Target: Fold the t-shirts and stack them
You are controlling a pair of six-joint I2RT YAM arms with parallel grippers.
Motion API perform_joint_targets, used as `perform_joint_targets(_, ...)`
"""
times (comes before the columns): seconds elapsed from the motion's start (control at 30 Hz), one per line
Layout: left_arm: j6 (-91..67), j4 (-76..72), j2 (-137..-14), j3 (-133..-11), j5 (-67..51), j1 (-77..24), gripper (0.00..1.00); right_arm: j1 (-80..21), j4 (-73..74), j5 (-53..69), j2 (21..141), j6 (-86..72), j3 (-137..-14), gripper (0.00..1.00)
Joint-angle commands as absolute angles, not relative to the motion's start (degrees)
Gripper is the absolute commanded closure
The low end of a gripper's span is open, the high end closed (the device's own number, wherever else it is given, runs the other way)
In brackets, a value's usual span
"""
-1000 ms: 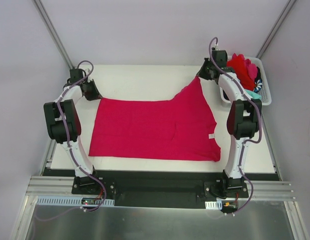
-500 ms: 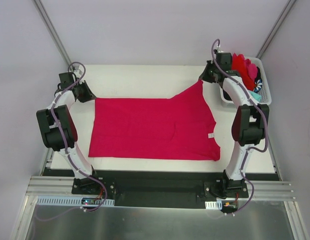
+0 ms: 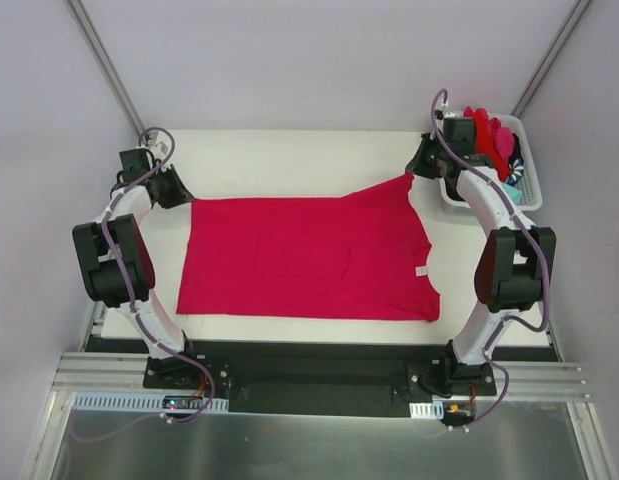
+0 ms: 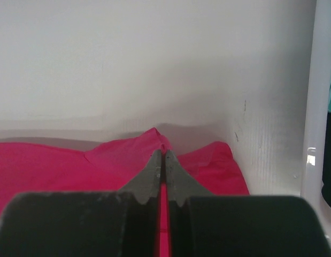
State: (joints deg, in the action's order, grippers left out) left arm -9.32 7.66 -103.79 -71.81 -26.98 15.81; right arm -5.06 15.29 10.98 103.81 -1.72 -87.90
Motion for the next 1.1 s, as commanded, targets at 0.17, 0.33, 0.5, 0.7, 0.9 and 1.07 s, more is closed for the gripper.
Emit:
perform_joint_targets(0.17, -6.51, 4.75, -97.21, -68.56, -26.46, 15.91, 1.0, -4.13, 13.97, 11.16, 95.01, 1.58, -83.15, 0.99)
perform_joint_targets(0.33, -6.15, 3.78, -94.93, -66.19, -25.4, 16.17, 1.0, -3.87, 14.41, 11.07, 92.64, 1.76, -80.95, 0.99)
perform_joint_targets(0.5, -6.07, 3.43, -93.34, -64.6, -25.14, 16.26, 1.0, -3.87, 14.59, 10.9, 88.95, 2.02, -77.35, 0.99)
perform_joint_targets(0.7, -6.24, 3.16, -91.76, -62.58, -24.17, 16.35, 1.0, -3.87, 14.68, 10.9, 85.35, 2.37, -73.66, 0.99)
perform_joint_targets(0.9, -5.98, 2.9, -89.65, -60.91, -23.2, 16.52, 1.0, -3.78, 15.03, 10.37, 81.83, 2.64, -70.4, 0.99)
perform_joint_targets(1.07, -5.63, 2.03, -87.54, -58.72, -22.24, 16.7, 1.0, -3.78, 16.26, 10.46, 78.41, 2.64, -67.42, 0.99)
